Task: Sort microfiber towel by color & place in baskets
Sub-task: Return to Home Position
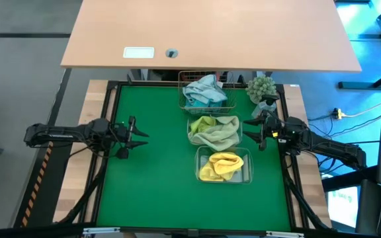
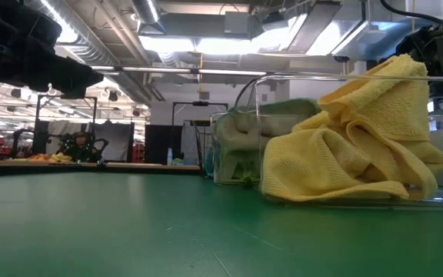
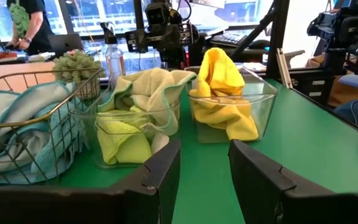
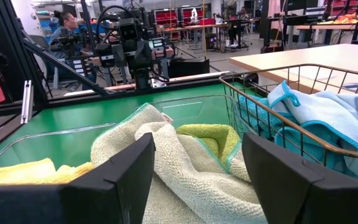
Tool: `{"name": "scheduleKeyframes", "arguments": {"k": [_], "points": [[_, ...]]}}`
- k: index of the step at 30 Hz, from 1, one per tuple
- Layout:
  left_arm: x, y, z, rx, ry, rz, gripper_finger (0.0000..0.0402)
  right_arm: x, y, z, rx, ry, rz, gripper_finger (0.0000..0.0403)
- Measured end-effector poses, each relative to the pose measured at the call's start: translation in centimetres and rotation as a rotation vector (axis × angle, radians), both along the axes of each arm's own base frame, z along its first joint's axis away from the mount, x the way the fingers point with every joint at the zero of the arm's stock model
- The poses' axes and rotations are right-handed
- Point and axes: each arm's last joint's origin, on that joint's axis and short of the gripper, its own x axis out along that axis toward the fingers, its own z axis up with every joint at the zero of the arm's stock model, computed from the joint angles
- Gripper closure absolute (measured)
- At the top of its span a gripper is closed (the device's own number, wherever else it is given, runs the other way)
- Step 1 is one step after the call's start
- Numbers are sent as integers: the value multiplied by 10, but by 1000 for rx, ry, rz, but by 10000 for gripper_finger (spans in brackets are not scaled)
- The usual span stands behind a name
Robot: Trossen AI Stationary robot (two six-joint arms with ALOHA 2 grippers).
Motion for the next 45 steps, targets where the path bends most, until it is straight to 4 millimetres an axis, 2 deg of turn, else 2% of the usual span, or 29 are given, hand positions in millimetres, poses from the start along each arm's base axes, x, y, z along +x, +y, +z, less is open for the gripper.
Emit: {"name": "scheduleKeyframes", "arguments": {"k": [17, 22, 38, 45], "points": [[0, 0, -4, 57, 41, -6, 269, 0, 0, 0, 0, 0, 0, 162], [0, 0, -4, -32, 45, 10, 269, 0, 0, 0, 0, 0, 0, 162], [0, 0, -4, -28, 43, 9, 269, 0, 0, 0, 0, 0, -1, 162], [-3, 0, 0, -25, -7, 8, 269, -5, 2, 8, -31, -95, 4, 162]]}}
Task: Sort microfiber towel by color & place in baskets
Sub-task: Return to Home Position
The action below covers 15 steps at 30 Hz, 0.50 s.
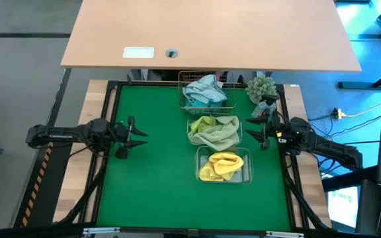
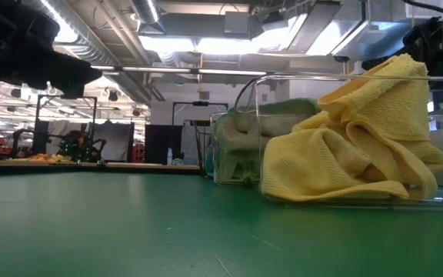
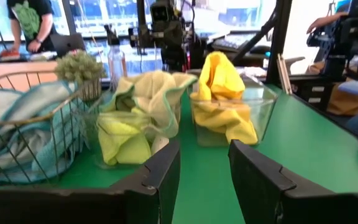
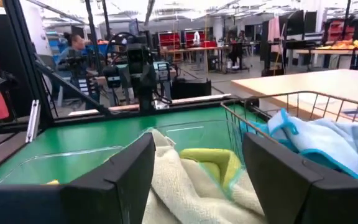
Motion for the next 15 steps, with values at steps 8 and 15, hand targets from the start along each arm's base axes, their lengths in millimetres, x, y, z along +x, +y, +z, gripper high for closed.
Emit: {"name": "scheduleKeyframes", "arguments": {"k": [8, 15], "points": [[-6, 0, 8, 5, -95, -1, 269, 0, 0, 0, 0, -1, -8, 162], [-7, 0, 10, 6, -118, -1, 269, 0, 0, -2, 7, 21, -9, 162]]}}
